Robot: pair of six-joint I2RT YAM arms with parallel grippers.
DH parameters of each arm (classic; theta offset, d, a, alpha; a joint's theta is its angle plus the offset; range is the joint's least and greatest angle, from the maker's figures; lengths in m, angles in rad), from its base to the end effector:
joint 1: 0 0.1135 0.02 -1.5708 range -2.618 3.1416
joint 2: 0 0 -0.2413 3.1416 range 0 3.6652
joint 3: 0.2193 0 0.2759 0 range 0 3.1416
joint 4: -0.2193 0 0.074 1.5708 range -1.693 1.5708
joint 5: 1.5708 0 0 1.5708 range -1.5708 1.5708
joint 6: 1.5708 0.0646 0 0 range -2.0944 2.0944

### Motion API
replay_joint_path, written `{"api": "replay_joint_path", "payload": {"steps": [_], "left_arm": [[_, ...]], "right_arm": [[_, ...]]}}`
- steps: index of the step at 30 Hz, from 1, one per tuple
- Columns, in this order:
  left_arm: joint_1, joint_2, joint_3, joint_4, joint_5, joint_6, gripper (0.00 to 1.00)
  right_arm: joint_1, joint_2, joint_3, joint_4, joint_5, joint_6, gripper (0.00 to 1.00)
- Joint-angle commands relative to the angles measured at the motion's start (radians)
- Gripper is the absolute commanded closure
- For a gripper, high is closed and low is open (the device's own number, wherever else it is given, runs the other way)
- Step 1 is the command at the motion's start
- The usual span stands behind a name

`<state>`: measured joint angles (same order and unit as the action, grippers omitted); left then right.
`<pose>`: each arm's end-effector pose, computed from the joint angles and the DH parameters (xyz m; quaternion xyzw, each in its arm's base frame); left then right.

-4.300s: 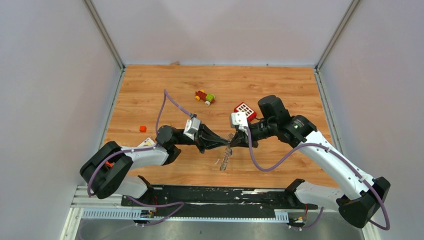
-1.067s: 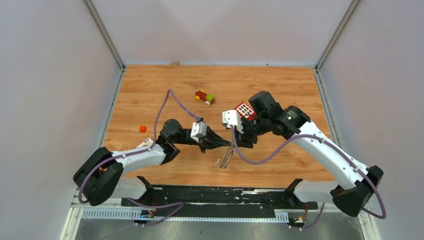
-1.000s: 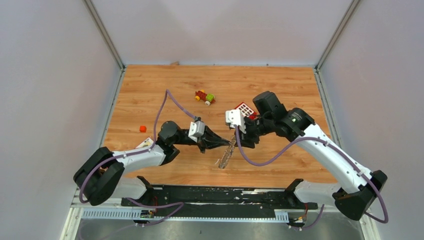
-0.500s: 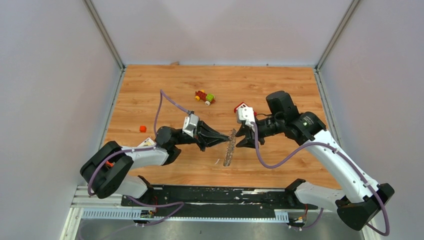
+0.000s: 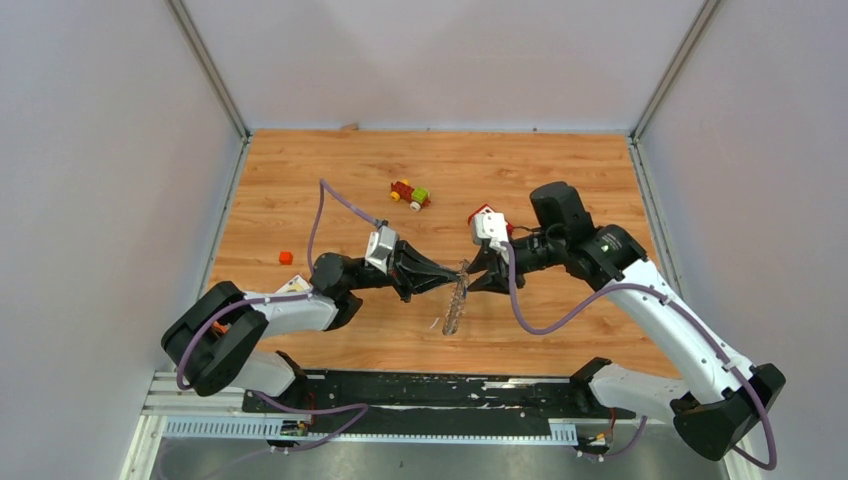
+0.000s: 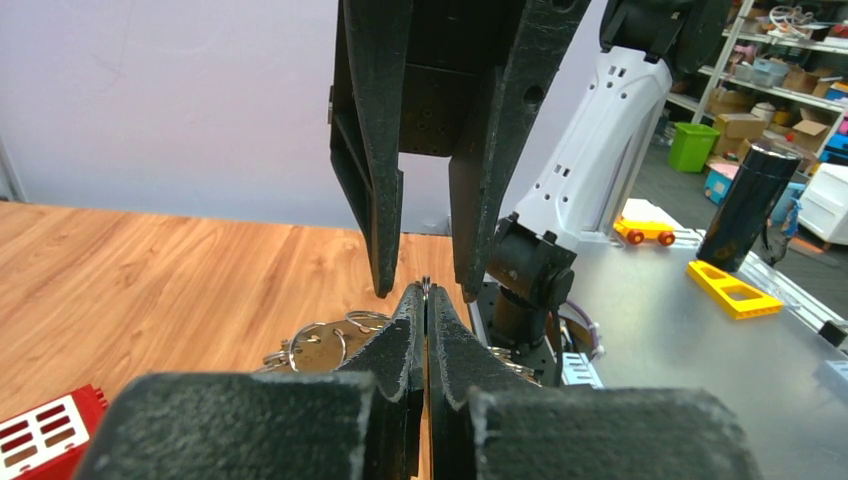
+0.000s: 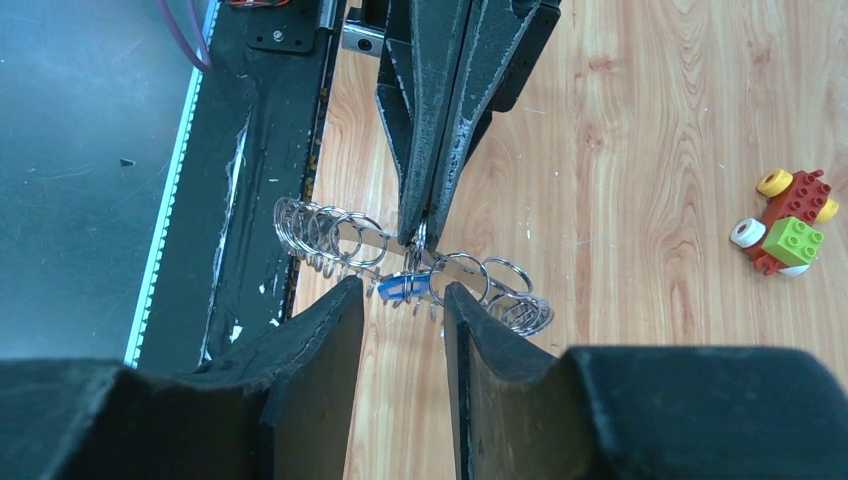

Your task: Put the keys on the keyring

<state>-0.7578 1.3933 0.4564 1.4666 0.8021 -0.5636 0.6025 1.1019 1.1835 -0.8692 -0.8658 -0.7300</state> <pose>0.1772 -0.2316 0.2297 0.3815 0.4229 -0.6434 0.5115 0.1832 0.1857 0.3284 -0.6444 0.5607 0.3649 0.3705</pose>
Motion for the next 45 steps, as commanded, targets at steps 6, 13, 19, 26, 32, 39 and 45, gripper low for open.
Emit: {"api": "replay_joint_path", "payload": {"steps": [6,13,19,26,32,39,45], "left_arm": [[-0.003,-0.004,0.004,0.138,-0.011,-0.001,1.0],[-0.003,-0.01,0.002,0.138,-0.005,-0.001,1.0],[-0.003,-0.027,0.007,0.138,0.01,-0.003,1.0],[-0.003,-0.022,0.016,0.138,0.035,-0.01,1.0],[-0.005,-0.02,0.012,0.138,0.039,0.0,1.0],[-0.005,-0.022,0.002,0.138,0.022,0.014,1.0],[-0.005,-0.02,0.002,0.138,0.014,0.02,1.0]], "right_arm": [[-0.003,0.014,-0.027,0.077,-0.033,0.029,0.7],[-0.004,0.01,-0.046,0.09,-0.025,0.028,0.89],[-0.004,0.01,-0.07,0.107,-0.032,0.03,0.99],[-0.004,0.038,-0.056,0.116,-0.065,0.042,0.98],[0.0,0.07,-0.027,0.104,-0.078,0.051,0.83],[0.0,-0.002,-0.032,0.09,-0.049,0.022,0.7],[0.0,-0.02,-0.022,0.065,-0.081,0.007,0.7]]}}
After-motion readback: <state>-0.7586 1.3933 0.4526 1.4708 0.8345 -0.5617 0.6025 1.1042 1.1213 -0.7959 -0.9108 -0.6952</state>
